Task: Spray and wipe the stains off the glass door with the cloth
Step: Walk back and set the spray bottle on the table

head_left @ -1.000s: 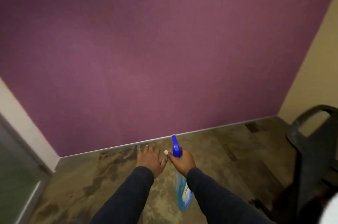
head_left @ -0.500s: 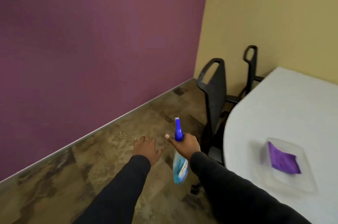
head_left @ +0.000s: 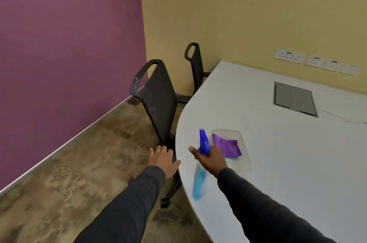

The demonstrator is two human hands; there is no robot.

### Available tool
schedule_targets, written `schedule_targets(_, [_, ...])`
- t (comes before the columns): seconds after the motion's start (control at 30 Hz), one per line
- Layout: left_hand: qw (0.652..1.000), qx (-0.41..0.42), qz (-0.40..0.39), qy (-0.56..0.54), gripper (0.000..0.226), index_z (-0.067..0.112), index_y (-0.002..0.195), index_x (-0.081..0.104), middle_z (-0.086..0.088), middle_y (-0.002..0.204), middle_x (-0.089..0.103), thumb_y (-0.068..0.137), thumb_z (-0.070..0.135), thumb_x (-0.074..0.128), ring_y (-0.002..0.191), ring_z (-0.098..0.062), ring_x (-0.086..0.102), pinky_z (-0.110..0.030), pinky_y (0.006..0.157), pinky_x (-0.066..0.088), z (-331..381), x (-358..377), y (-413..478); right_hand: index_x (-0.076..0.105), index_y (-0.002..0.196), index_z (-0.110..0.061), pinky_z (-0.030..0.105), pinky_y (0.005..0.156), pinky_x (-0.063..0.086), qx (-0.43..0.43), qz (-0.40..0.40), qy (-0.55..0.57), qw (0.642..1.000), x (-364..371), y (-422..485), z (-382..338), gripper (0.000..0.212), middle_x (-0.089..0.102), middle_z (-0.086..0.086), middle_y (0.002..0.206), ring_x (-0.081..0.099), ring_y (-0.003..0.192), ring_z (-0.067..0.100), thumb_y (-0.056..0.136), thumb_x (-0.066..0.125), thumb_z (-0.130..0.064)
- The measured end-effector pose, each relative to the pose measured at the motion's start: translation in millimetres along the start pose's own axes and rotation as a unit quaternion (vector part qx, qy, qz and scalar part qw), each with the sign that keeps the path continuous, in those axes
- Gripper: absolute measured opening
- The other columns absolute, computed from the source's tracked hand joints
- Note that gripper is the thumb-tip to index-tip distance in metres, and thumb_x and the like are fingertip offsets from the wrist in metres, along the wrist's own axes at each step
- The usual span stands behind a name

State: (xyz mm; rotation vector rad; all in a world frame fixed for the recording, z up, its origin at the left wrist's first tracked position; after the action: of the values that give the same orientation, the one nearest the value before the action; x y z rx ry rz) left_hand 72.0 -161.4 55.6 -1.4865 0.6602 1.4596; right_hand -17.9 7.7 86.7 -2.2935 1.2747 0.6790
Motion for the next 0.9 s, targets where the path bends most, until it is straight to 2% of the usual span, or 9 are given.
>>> schedule_targets(0.1, [0.999, 0.035, -0.013, 0.019, 0.062, 0.020, 0.144, 0.042, -0.009, 0.152, 0.039, 0.097, 0.060, 0.035, 0.145, -0.029, 0.028, -0.054, 0.121, 0.015, 53.7, 9.2, 17.4, 0.069, 0.085, -0.004, 0.038, 0.075, 0.056, 0.005, 0.019, -0.004, 1.000, -41.6, -1.8, 41.6, 0.059, 0.074, 0.014, 0.083, 0.071, 0.081, 0.027, 0.086, 0.066, -0.063])
schedule_targets(0.17, [0.998, 0.059, -0.016, 0.027, 0.063, 0.020, 0.144, 0.042, -0.009, 0.151, 0.040, 0.097, 0.060, 0.034, 0.144, -0.029, 0.030, -0.053, 0.120, 0.016, 84.8, 15.8, 27.0, 0.070, 0.087, -0.003, 0.040, 0.077, 0.057, 0.024, 0.028, -0.002, 0.999, -65.2, -3.3, 69.4, 0.058, 0.075, 0.014, 0.083, 0.071, 0.081, 0.028, 0.087, 0.067, -0.061])
schedule_targets(0.23, [0.996, 0.083, -0.020, 0.034, 0.063, 0.018, 0.143, 0.043, -0.010, 0.151, 0.040, 0.097, 0.060, 0.034, 0.143, -0.030, 0.030, -0.052, 0.119, 0.019, 111.8, 23.4, 35.5, 0.070, 0.084, -0.006, 0.036, 0.073, 0.056, 0.048, 0.049, -0.004, 0.998, -86.6, -3.3, 97.8, 0.051, 0.074, 0.010, 0.080, 0.069, 0.077, 0.026, 0.087, 0.069, -0.057])
schedule_targets(0.33, [0.992, 0.110, -0.034, 0.044, 0.062, 0.017, 0.142, 0.043, -0.011, 0.151, 0.039, 0.098, 0.058, 0.033, 0.144, -0.030, 0.029, -0.051, 0.118, 0.020, 143.3, 34.6, 47.1, 0.058, 0.065, -0.021, 0.022, 0.056, 0.045, 0.076, 0.115, -0.005, 0.990, -116.5, -2.8, 136.9, 0.038, 0.062, -0.002, 0.062, 0.058, 0.061, 0.017, 0.088, 0.074, -0.046])
schedule_targets(0.4, [0.990, 0.126, -0.043, 0.052, 0.062, 0.016, 0.142, 0.042, -0.011, 0.150, 0.040, 0.097, 0.058, 0.033, 0.144, -0.030, 0.029, -0.051, 0.118, 0.020, 160.0, 41.2, 55.0, 0.053, 0.062, -0.024, 0.022, 0.055, 0.041, 0.097, 0.158, 0.010, 0.983, -132.6, -2.2, 157.5, 0.037, 0.059, -0.003, 0.059, 0.054, 0.058, 0.016, 0.087, 0.076, -0.039])
schedule_targets(0.67, [0.983, 0.155, -0.056, 0.078, 0.059, 0.017, 0.138, 0.045, -0.009, 0.148, 0.042, 0.097, 0.058, 0.037, 0.139, -0.029, 0.034, -0.048, 0.115, 0.025, 202.8, 55.2, 97.7, 0.062, 0.081, -0.015, 0.025, 0.064, 0.049, 0.114, 0.216, 0.090, 0.966, -153.4, 7.1, 211.8, 0.022, 0.066, 0.008, 0.075, 0.061, 0.070, 0.026, 0.090, 0.076, -0.028])
schedule_targets(0.77, [0.980, 0.165, -0.060, 0.092, 0.057, 0.016, 0.135, 0.047, -0.010, 0.145, 0.043, 0.097, 0.058, 0.037, 0.137, -0.030, 0.036, -0.047, 0.114, 0.027, 213.7, 58.6, 113.9, 0.060, 0.081, -0.022, 0.030, 0.069, 0.053, 0.130, 0.239, 0.129, 0.954, -153.5, 11.5, 222.4, 0.019, 0.068, 0.005, 0.078, 0.065, 0.075, 0.028, 0.090, 0.076, -0.030])
schedule_targets(0.9, [0.976, 0.172, -0.070, 0.114, 0.058, 0.015, 0.137, 0.046, -0.011, 0.147, 0.042, 0.097, 0.057, 0.039, 0.139, -0.030, 0.035, -0.048, 0.114, 0.027, 223.7, 63.3, 133.7, 0.058, 0.084, -0.029, 0.020, 0.066, 0.050, 0.112, 0.244, 0.127, 0.955, -156.3, 19.7, 225.6, 0.020, 0.067, -0.004, 0.080, 0.064, 0.075, 0.019, 0.088, 0.075, -0.038])
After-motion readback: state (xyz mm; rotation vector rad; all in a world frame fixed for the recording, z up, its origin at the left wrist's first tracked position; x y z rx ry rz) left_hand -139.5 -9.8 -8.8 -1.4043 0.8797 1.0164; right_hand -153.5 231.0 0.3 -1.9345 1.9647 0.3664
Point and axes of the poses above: each hand's wrist, its own y-axis towards the middle knuckle, its own x-axis out of the palm, z = x × y, the point moved 2 cm from there along y, towards the middle knuckle
